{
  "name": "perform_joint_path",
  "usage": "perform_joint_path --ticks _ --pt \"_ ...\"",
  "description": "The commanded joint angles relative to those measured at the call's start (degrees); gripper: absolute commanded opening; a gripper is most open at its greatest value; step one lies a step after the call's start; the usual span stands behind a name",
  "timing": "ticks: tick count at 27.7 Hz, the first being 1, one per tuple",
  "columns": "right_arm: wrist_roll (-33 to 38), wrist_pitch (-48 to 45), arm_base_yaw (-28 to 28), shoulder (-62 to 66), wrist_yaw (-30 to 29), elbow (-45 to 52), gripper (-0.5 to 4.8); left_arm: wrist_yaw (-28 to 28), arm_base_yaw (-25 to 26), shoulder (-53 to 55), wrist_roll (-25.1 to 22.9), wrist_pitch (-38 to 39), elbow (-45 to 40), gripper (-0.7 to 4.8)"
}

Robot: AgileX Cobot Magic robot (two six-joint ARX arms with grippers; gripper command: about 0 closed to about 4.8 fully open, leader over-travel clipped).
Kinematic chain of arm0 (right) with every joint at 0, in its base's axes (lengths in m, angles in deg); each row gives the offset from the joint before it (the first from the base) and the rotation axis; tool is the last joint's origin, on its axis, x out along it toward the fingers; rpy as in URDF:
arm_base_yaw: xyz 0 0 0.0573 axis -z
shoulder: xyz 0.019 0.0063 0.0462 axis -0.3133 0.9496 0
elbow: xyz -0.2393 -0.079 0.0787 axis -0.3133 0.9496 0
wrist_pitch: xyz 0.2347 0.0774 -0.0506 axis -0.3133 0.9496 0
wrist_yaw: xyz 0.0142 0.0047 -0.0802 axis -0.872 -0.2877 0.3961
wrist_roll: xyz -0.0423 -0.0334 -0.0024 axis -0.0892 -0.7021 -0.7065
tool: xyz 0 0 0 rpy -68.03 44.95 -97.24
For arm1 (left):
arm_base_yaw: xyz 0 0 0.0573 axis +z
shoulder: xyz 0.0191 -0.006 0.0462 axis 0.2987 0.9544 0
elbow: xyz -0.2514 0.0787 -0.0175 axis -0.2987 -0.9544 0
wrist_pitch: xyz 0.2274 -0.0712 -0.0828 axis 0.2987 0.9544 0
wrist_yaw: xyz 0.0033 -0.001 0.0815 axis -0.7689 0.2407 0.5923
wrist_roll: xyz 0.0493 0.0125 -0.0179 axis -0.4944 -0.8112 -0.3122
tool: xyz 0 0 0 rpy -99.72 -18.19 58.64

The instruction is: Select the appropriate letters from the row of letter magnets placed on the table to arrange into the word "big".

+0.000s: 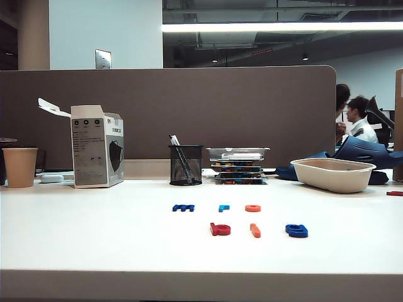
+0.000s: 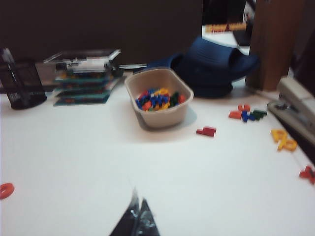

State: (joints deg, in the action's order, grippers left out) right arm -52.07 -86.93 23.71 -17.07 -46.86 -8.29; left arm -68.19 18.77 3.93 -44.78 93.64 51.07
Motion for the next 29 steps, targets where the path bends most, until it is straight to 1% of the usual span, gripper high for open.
perform_joint_path --ticks 1,4,8,9,13,21,29 --pt "-2.7 -1.4 0.0 -0.4 1.3 0.3 -0.08 -1.8 0.0 0.0 1.3 -9.7 -4.3 -0.05" --pt "-2.7 -1.2 0.0 -0.4 1.2 0.3 -0.08 -1.8 0.0 0.0 1.3 -14.1 -8.1 -0.05" --pt "-2.7 -1.1 0.0 -0.4 1.2 0.3 -0.08 -1.7 0.0 0.0 1.2 -16.4 -11.5 -0.05" --pt "-2.7 -0.9 0.0 -0.4 1.2 0.3 0.00 -1.7 0.0 0.0 1.2 -17.1 -12.9 -0.05" --pt "-2.7 -0.2 0.0 -0.4 1.0 0.3 0.00 -1.2 0.1 0.0 0.9 -15.4 -13.9 -0.05" --pt "-2.7 0.0 0.0 -0.4 1.0 0.3 0.00 -1.8 0.1 0.0 1.3 -13.4 -13.9 -0.05" --pt "-2.7 0.0 0.0 -0.4 1.0 0.3 0.00 -1.8 0.1 0.0 1.3 -13.3 -13.9 -0.05"
